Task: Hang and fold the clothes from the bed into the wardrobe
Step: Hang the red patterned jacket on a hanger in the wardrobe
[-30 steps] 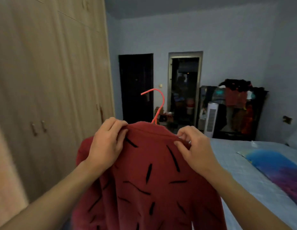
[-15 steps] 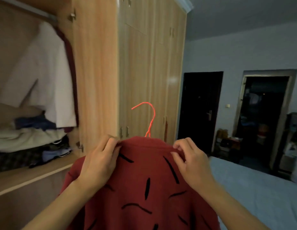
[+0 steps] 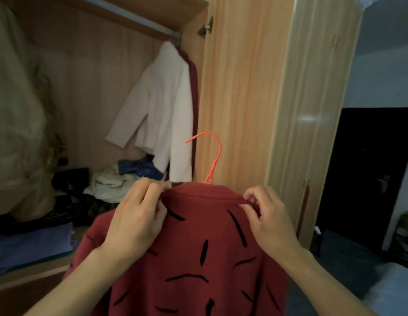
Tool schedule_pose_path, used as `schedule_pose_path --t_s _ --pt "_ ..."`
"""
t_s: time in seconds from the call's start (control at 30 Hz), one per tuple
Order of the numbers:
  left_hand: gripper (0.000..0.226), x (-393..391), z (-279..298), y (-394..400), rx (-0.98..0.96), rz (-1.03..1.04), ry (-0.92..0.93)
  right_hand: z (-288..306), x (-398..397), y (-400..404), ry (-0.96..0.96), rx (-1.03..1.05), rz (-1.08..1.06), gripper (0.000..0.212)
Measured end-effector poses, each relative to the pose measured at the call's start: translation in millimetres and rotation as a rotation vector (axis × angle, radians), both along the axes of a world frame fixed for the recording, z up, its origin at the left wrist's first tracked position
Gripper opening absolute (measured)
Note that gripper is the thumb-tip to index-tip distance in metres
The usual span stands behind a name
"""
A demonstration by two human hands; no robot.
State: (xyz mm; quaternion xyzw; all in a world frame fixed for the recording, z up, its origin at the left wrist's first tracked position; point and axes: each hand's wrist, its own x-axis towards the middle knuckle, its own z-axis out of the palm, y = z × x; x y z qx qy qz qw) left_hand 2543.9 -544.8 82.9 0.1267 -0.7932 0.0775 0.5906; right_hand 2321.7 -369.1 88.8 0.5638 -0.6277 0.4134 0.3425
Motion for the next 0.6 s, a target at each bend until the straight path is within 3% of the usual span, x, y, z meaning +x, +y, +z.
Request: schedule_pose_path --t_s 0.23,0.6 --pt "0.019 -8.3 9.4 -83.2 -0.058 0.129 -0.053 -4.5 -27.4 -106.7 -0.026 -0.068 0.175 0.025" --pt "0.016 -16.6 69.7 -179.2 -0.164 0.294 -0.012 54.7 -53.1 -240.6 0.010 -0.207 0.350 0.022"
